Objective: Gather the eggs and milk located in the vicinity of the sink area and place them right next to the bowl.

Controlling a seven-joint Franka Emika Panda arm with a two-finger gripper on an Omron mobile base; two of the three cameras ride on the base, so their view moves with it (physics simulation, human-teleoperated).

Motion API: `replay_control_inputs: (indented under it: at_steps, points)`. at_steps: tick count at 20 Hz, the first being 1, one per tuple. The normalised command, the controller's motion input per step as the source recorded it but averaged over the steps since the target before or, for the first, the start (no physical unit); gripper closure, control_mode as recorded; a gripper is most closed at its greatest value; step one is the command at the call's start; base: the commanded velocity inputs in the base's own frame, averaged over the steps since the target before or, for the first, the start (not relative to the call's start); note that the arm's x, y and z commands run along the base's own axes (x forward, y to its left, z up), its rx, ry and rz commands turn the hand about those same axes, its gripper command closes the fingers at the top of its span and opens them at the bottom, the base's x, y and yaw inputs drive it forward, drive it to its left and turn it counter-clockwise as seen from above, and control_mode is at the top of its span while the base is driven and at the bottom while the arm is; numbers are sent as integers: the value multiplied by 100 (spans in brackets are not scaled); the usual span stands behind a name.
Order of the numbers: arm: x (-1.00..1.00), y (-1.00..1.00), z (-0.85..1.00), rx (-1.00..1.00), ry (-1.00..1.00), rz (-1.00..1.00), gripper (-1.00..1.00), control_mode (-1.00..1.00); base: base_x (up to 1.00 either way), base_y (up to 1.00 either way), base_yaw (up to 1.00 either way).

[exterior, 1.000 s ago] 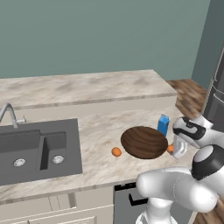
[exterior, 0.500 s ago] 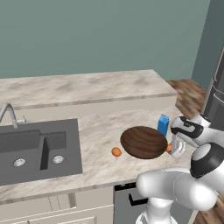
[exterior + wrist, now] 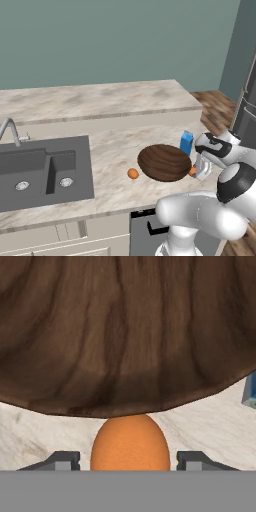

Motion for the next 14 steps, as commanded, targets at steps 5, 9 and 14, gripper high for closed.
replay_control_inputs:
  at_steps: [5, 9, 14]
  points:
    - [0, 0, 0, 0, 0, 0, -100, -100, 0, 0, 0]
    - [0, -8, 4, 0, 0, 0, -100, -100, 0, 0, 0]
    - [-18, -32, 35, 0, 0, 0, -100, -100, 0, 0, 0]
